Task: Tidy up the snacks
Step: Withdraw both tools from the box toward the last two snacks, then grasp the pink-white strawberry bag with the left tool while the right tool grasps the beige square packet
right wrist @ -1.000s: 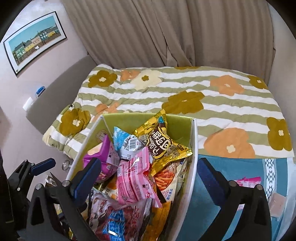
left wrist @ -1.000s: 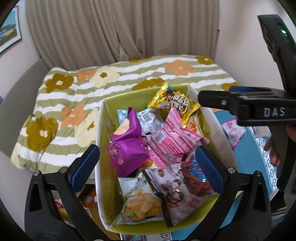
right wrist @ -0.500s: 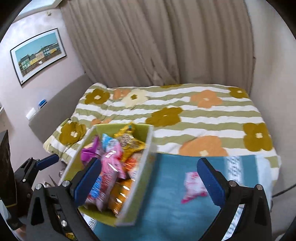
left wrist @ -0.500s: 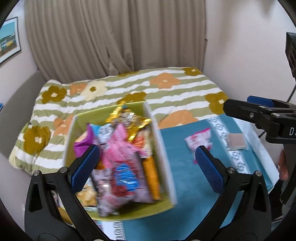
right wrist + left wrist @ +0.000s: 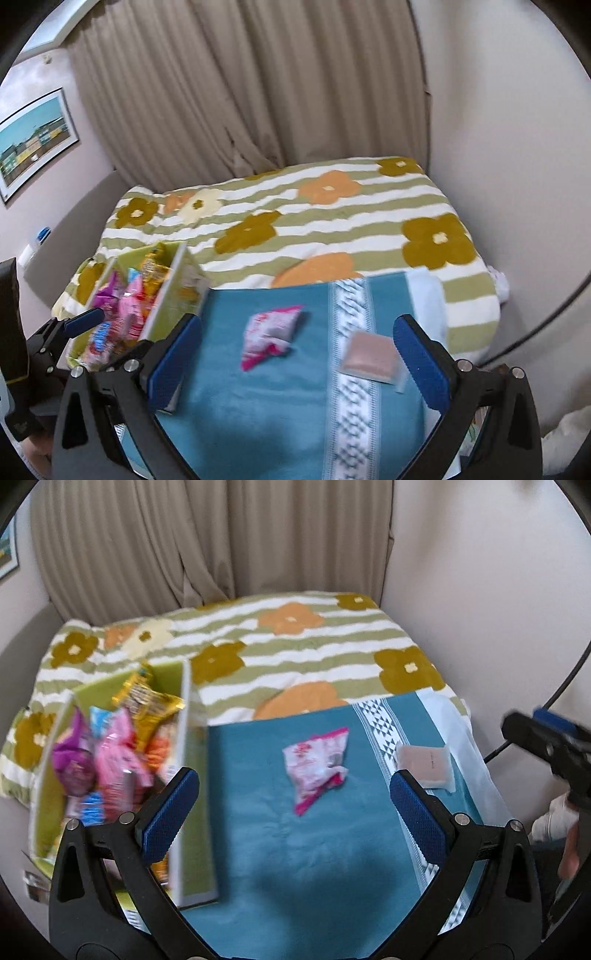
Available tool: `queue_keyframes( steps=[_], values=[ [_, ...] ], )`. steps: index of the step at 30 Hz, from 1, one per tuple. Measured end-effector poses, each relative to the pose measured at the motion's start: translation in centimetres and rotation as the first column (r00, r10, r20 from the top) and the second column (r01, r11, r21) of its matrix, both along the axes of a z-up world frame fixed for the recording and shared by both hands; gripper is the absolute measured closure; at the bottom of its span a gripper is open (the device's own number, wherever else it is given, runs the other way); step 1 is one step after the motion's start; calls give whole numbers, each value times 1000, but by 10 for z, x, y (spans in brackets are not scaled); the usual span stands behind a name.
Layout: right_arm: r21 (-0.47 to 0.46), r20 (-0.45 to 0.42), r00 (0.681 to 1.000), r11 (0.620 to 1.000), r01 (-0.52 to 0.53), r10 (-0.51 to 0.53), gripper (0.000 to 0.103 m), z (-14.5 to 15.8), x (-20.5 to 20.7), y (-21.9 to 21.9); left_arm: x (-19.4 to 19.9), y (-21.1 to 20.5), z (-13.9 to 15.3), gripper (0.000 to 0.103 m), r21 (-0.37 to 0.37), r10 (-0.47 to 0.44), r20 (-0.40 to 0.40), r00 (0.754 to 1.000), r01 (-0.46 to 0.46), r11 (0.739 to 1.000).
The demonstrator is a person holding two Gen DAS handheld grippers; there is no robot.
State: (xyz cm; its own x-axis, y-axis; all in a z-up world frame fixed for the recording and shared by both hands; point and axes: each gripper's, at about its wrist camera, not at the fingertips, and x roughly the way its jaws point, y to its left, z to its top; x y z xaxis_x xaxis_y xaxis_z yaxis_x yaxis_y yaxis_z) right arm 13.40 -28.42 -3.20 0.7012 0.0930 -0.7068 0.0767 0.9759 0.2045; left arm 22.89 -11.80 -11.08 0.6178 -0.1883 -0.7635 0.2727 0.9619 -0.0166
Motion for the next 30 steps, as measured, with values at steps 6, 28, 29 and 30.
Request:
queue_keyframes(
  steps=[6, 28, 29, 30],
  values=[
    [43, -67, 995, 996, 74, -71, 0, -48, 2, -28, 38, -23, -46, 1, -9, 13, -90, 996, -14, 1000],
    [-104, -181, 949, 965, 240, -256, 0, -176, 56, -29, 129, -47, -168, 11, 14, -25, -309, 951, 30, 999],
    [-108, -185, 948, 964, 241, -258, 0, -178, 58, -29, 131, -48, -171, 18, 13, -32, -320, 947, 38, 999],
    [-114, -191, 945, 963, 246, -264, 0, -180, 60, -30, 132, -49, -174, 22, 11, -36, -329, 943, 42, 999]
  ],
)
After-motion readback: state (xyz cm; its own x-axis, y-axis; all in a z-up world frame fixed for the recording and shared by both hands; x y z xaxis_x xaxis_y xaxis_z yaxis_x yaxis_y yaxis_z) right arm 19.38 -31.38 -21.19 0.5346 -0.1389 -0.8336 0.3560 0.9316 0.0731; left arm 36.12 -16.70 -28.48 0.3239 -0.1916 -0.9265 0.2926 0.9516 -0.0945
